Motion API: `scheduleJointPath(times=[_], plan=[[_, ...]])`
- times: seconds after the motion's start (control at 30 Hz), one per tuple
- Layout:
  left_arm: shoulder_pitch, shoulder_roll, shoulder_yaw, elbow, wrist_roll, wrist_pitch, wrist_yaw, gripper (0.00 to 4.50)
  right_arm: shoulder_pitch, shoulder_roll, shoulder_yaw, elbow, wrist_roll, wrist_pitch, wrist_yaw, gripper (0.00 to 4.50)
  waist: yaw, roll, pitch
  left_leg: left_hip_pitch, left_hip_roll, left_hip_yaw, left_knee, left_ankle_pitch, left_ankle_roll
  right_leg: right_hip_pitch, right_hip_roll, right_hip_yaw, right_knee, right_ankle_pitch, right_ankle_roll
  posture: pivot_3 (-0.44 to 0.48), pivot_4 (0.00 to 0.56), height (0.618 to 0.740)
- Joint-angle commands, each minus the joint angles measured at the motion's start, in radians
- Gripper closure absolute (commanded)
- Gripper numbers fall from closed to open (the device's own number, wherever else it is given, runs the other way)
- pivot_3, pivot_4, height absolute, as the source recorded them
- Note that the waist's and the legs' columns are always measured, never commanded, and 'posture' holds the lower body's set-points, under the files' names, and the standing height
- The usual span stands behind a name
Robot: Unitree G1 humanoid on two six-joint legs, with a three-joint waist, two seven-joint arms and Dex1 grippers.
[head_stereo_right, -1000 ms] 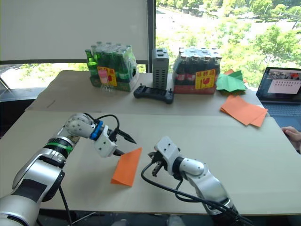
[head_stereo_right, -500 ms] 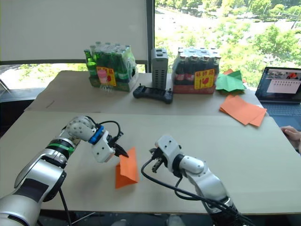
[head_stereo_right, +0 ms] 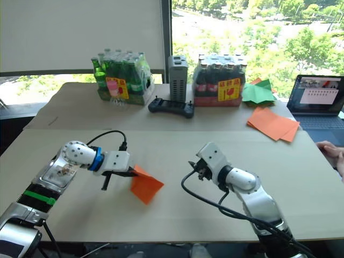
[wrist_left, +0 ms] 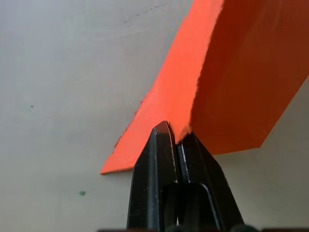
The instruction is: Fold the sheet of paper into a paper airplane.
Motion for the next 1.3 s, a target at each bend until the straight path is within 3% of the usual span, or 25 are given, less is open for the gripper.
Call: scheduleJointPath(times=[0.03, 0.07, 0.13, 0.3, 0.47, 0.67, 0.77, 0.93, 1.07, 1.3], plan=[[0.015, 0.005, 0.003, -0.103, 0.019, 0.095, 0.035, 4.5, -0.014, -0.025, 0.02, -0.019, -0.019, -0.061, 0.04, 0.84, 0.001, 0.0, 0.0, 0.0, 0.0, 0.0, 0.0, 0.0, 0.0, 0.0, 0.0, 0.0, 0.001, 0.0, 0.0, 0.0, 0.15, 0.733], [0.02, 0.005, 0.004, -0.119, 0.022, 0.111, 0.045, 3.93, -0.015, -0.025, 0.021, -0.018, -0.017, -0.066, 0.047, 0.5, 0.001, 0.0, 0.0, 0.001, 0.0, 0.0, 0.0, 0.0, 0.0, 0.0, 0.0, 0.0, 0.001, 0.0, 0.0, 0.0, 0.15, 0.733], [0.029, 0.003, 0.014, -0.154, 0.007, 0.152, 0.056, 3.3, -0.016, -0.026, 0.019, -0.025, -0.004, -0.071, 0.07, 0.0, 0.002, 0.0, 0.0, 0.001, 0.0, 0.0, 0.001, 0.0, 0.0, 0.0, 0.0, 0.0, 0.002, 0.0, 0.0, 0.0, 0.15, 0.733], [0.053, 0.037, 0.088, -0.236, -0.117, 0.252, 0.007, 1.65, -0.015, -0.026, 0.007, -0.08, 0.059, -0.043, 0.139, 0.0, 0.0, 0.0, 0.0, 0.001, 0.0, 0.0, 0.0, 0.0, 0.0, 0.0, 0.0, 0.0, 0.001, 0.0, -0.001, 0.0, 0.15, 0.733], [0.072, 0.101, 0.156, -0.231, -0.205, 0.265, -0.04, 1.65, -0.007, -0.025, 0.051, -0.181, 0.151, 0.059, 0.191, 0.0, 0.001, 0.0, 0.0, 0.001, 0.0, 0.0, 0.0, 0.0, 0.0, 0.0, 0.0, 0.0, 0.002, 0.0, -0.001, 0.0, 0.15, 0.733], [0.112, 0.123, 0.28, -0.171, -0.316, 0.271, -0.035, 1.65, -0.021, 0.072, 0.236, -0.177, 0.013, 0.079, 0.058, 0.0, 0.001, 0.0, 0.0, 0.002, 0.001, 0.0, 0.0, 0.0, 0.0, -0.001, 0.001, 0.0, 0.003, -0.001, -0.002, 0.0, 0.15, 0.733], [0.145, 0.106, 0.345, -0.18, -0.393, 0.322, -0.013, 1.65, -0.011, 0.11, 0.267, -0.165, -0.028, 0.089, -0.001, 0.0, 0.003, 0.0, 0.0, 0.001, 0.001, 0.001, 0.001, 0.0, 0.0, -0.002, 0.0, 0.0, 0.003, -0.001, -0.002, 0.0, 0.15, 0.733], [0.201, 0.112, 0.361, -0.22, -0.412, 0.347, 0.027, 1.65, -0.01, 0.142, 0.292, -0.13, -0.093, 0.09, -0.064, 0.0, 0.003, 0.0, 0.0, 0.001, 0.001, 0.001, 0.0, 0.0, 0.0, -0.002, 0.0, 0.0, 0.003, -0.001, -0.002, 0.0, 0.15, 0.733], [0.209, 0.11, 0.363, -0.247, -0.43, 0.373, 0.055, 1.62, -0.01, 0.139, 0.31, -0.124, -0.114, 0.078, -0.054, 1.06, 0.003, -0.001, 0.0, 0.001, 0.001, 0.001, 0.0, 0.0, 0.0, -0.002, 0.0, 0.0, 0.004, -0.001, -0.002, 0.0, 0.15, 0.733], [0.22, 0.11, 0.371, -0.263, -0.464, 0.41, 0.092, 1.62, -0.016, 0.112, 0.335, -0.071, -0.126, 0.009, -0.003, 3.55, -0.001, -0.001, 0.0, 0.001, 0.001, 0.0, 0.0, 0.0, 0.0, -0.002, 0.001, 0.0, 0.004, -0.001, -0.002, 0.0, 0.15, 0.733]])
